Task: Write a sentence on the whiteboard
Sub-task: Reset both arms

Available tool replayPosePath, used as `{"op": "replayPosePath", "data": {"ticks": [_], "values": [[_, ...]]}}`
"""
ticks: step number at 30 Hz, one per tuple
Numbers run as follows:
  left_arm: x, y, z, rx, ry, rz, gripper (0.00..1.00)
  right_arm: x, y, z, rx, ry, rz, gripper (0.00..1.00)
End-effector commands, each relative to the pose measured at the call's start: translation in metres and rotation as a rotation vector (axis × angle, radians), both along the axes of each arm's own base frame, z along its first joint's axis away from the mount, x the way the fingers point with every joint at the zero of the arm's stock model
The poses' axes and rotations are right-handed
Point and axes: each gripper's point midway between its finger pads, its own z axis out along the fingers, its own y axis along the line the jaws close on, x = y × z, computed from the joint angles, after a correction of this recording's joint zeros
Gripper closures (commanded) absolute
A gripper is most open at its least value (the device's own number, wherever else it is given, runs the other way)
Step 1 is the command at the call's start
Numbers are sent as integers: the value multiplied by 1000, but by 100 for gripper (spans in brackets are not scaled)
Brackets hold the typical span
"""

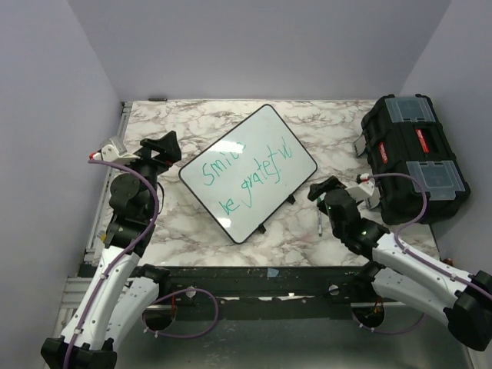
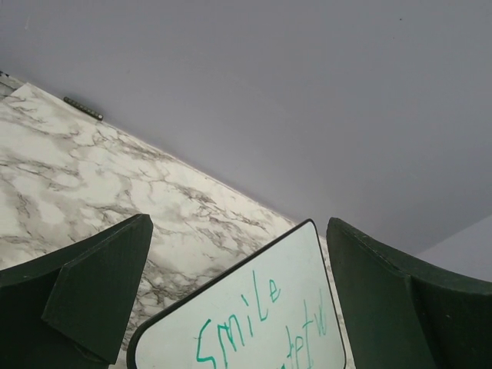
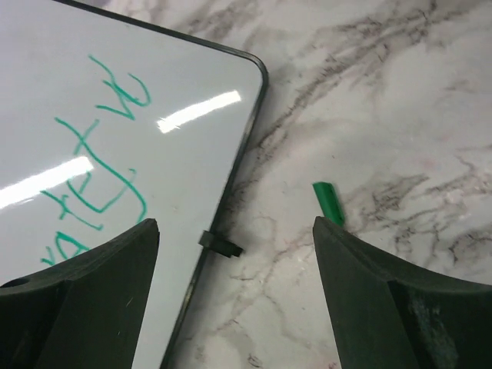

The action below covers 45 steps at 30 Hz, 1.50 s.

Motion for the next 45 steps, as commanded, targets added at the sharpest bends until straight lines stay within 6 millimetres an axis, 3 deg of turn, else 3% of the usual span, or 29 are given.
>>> {"op": "replayPosePath", "data": {"ticks": [1, 10, 14, 17, 21, 28, 38, 45], "values": [[-2, 8, -3, 60, -12, 28, 2, 14, 5, 49, -88, -110, 66, 17], [1, 14, -10, 120, -2, 56, 2, 18, 62, 140, -79, -404, 401, 19], [4, 15, -14, 166, 10, 63, 1, 10, 94, 162, -105, -473, 594, 18], [7, 20, -21, 205, 26, 88, 1, -1, 118, 167, -117, -505, 753, 17], [11, 31, -31, 246, 58, 142, 1, -17, 140, 158, -117, -498, 920, 11], [20, 32, -44, 286, 76, 135, 1, -28, 142, 124, -10, -414, 932, 10], [33, -17, -51, 390, 3, -126, 2, -45, 122, 89, 69, -400, 871, 7], [35, -27, -52, 402, 1, -178, 2, -46, 118, 76, 72, -347, 847, 6]]}}
